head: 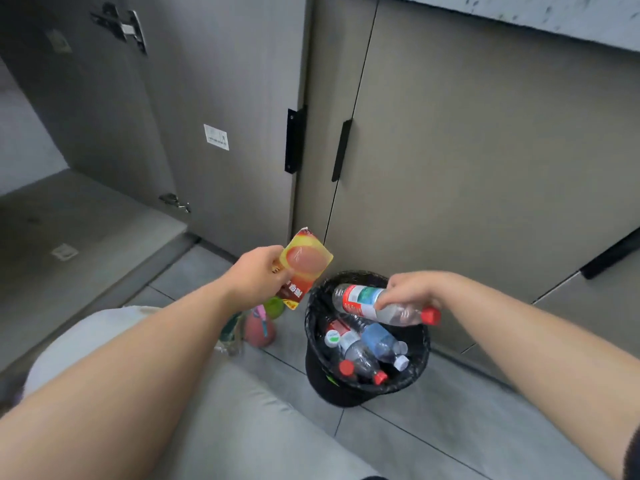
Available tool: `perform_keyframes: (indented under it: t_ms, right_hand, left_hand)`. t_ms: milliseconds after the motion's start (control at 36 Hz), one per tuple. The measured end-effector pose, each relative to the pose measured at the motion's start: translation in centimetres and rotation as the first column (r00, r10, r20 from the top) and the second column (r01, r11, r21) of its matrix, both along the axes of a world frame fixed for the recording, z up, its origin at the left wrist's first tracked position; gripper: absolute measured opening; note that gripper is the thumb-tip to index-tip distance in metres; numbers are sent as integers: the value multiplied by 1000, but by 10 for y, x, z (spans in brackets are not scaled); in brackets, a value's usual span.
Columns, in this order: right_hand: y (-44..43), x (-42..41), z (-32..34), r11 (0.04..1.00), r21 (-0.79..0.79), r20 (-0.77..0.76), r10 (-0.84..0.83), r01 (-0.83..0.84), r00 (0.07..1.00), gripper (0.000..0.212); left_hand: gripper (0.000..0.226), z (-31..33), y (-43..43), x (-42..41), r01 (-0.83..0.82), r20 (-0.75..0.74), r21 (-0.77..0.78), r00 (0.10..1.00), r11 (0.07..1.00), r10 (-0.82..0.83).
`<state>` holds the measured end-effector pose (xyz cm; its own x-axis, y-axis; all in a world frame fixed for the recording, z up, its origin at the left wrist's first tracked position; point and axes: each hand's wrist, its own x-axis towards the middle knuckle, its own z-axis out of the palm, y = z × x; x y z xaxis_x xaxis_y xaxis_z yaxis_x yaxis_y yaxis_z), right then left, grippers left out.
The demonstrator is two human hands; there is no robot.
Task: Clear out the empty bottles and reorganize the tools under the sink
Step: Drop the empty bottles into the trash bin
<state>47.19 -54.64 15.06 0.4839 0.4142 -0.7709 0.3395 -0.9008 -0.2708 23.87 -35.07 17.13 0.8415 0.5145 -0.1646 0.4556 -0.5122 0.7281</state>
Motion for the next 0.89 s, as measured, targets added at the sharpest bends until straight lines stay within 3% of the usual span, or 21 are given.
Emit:
perform_keyframes:
  t_ms: [167,306,417,444,500,556,611,694,778,889]
  right_hand:
    - [2,-31,-62,994,67,232,72,-90,970,53]
    - [10,-38,-92,981,126,292,106,-148,951,45]
    - [20,-36,-81,942,330,334,-54,-63,941,26]
    - [24,-36,-74,901,433,291,-154,14,944,21]
    - [29,-38,-52,775,585,4,-298,239,955,21]
    - [30,-42,-29,681,606,-332,-253,411,909,33]
    - [28,-48,-13,673,589,-506,-125,447,854,41]
    - [28,-60,-6,701,559,-609,-14,442,793,46]
    - [32,-74,-10,675,548,-661,-14,495,750,51]
    - [35,-76,-14,610,596,-608,-82,522,790,51]
  left_hand:
    - [16,-6,3,-6,88,-102,46,991,995,-83]
    - [22,-7,5,-7,131,-151,81,981,988,-118]
    - [17,-10,6,-7,146,-157,58,978,988,-135]
    - [15,-10,5,-6,150,-157,52,978,987,-141]
    - [12,-9,4,-6,157,-150,32,977,987,-150]
    - [13,-8,3,-5,155,-137,5,979,988,-153]
    - [17,-7,1,-4,142,-118,-28,982,989,-144]
    - [22,-6,-3,-2,115,-71,-76,990,990,-121]
    - [18,-4,-8,-2,95,-17,-205,995,974,-100]
    - [19,-5,-12,-3,52,-26,-336,998,940,-64]
